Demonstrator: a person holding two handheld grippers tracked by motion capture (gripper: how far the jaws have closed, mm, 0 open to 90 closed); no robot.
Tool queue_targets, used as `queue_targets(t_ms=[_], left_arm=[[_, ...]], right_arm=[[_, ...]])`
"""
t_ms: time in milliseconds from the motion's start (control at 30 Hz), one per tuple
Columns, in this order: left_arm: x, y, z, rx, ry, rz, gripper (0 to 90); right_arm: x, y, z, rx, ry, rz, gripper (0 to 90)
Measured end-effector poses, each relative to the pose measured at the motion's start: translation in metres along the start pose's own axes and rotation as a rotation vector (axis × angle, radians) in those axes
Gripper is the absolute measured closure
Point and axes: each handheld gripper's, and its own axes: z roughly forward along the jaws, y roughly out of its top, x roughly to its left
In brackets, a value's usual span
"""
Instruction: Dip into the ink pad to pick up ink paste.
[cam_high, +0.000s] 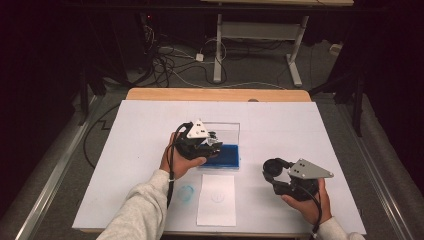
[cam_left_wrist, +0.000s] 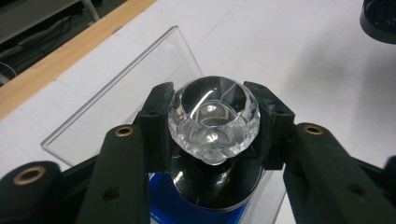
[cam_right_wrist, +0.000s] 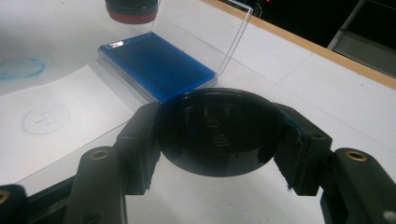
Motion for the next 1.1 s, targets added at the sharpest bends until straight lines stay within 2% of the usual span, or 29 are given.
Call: queue_targets(t_ms=[300,567,833,967,1000,1100], left_arm=[[0.003,0.001,0.015,0.028,0.008,0.006,54.3],[0.006,-0.002,0.028,0.088,0.035,0.032,54.3],[0.004,-0.009,0.025,0.110,0.011,0.021,54.3],[0.004,-0.012,0.026,0.122,0.022,0.023,54.3],[0.006,-0.015,0.027,0.117,0.015,0.009,54.3],[0.006,-0.017,0.028,0.122,0.015,0.008,54.3]], right_arm=[[0.004,-0.001,0.001,0.007,0.012,-0.015,38.2],[0.006,-0.002,0.002,0.013,0.024,-0.016,38.2],[0.006,-0.004,0.003,0.025,0.030,-0.018,38.2],[0.007,-0.004,0.003,0.029,0.031,-0.022,38.2],[0.007,-0.004,0.003,0.030,0.032,-0.022,38.2],[0.007,-0.004,0.003,0.032,0.033,-0.022,38.2]])
